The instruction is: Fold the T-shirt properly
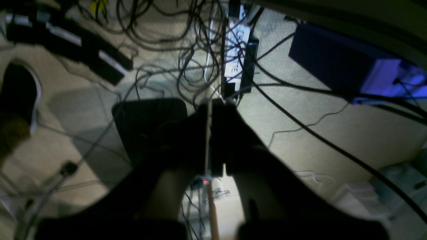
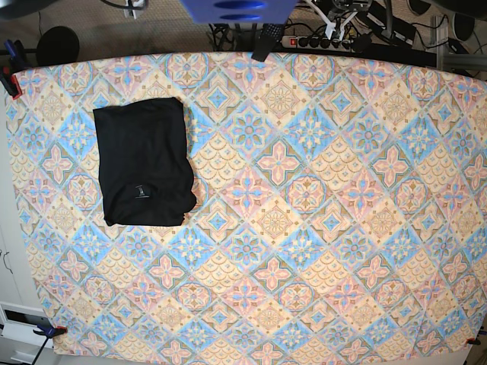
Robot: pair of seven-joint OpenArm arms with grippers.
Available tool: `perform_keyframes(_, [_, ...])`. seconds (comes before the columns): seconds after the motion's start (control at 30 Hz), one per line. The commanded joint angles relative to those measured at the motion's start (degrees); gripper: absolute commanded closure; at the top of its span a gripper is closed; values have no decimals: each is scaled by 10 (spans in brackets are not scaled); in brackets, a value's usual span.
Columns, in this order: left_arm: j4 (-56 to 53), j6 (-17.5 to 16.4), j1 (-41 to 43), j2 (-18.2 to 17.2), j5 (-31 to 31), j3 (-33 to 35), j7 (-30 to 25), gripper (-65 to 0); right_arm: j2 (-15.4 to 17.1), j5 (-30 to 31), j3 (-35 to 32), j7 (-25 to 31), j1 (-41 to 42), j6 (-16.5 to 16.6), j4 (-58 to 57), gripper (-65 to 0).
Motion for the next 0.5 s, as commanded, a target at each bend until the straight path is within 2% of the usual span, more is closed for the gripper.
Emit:
perform_keyframes(0.0, [-21,0,-4,-2,1,14,-18,0,11,2,1,18,5,6,-13,0])
perform_keyframes(0.1, [-38,0,-21,7,-4,43,-27,-3,11,2,1,43,27,6,-54,0])
perform_keyframes(0.27, [-38,1,-23,14,-3,44,-27,-5,11,2,4,49,38,6,-65,0])
perform_keyframes(0.37, [-38,1,-24,14,-5,42,-27,-6,11,2,4,49,38,-38,-65,0])
perform_keyframes(0.47, [-38,1,-24,13,-5,41,-28,-6,11,3,4,45,38,-45,-65,0])
